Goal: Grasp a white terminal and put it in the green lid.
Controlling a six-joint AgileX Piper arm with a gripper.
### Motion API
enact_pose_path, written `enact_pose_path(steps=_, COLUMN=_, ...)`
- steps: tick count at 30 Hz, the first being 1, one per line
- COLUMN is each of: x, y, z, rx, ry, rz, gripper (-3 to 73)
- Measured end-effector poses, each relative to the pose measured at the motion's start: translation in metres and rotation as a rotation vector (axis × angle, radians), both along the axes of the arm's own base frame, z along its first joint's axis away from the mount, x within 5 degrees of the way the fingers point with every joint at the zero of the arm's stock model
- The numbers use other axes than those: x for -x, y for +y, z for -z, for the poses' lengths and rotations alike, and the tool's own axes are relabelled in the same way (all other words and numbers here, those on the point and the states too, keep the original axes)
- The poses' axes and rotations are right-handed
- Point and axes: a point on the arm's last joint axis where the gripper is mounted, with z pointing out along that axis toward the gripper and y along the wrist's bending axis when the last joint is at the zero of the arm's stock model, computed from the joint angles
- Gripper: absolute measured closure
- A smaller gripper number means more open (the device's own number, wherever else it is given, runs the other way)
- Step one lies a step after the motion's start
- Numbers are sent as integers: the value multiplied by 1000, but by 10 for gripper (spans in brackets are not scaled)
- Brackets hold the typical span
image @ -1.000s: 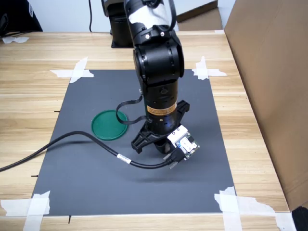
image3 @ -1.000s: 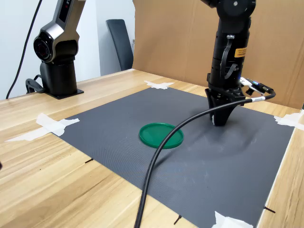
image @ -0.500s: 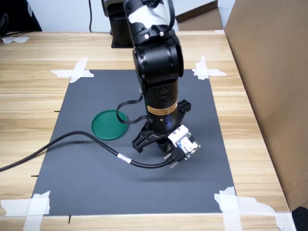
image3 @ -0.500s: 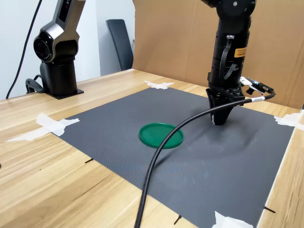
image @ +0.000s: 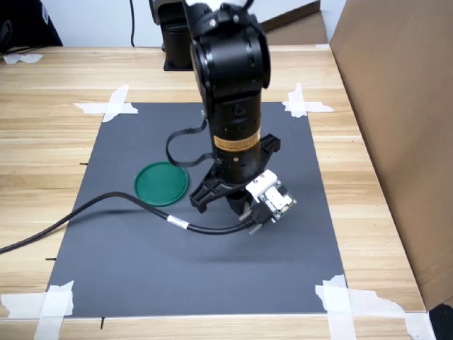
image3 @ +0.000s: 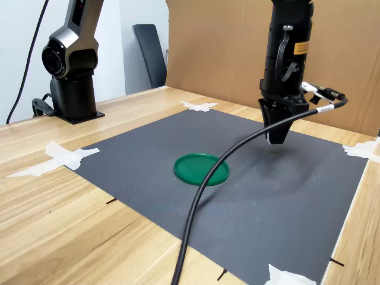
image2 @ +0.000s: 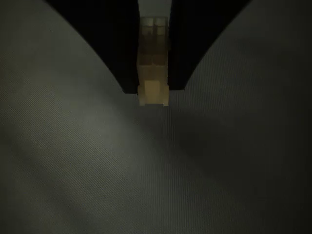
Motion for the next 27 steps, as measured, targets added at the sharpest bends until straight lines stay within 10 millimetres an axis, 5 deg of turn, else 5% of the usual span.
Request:
enact_pose_path(steps=8, x=16, y=-14, z=-35, rx=38, ry=8, rz=0, gripper=603)
enact_pose_path(steps=10, x=17, y=-24, z=-44, rx=29, ry=-12, rz=18, gripper=603)
enact_pose_path(steps=13, x=25, y=-65, z=-54, rx=38, ry=-28, rz=65, gripper=603)
enact_pose_path(steps=21, x=51, y=-129, z=-26, rx=76, ry=34, rz=100, gripper=604)
enact_pose_path(steps=27, x=54, y=-137, z=-13, rx=78, ry=13, rz=91, gripper=604)
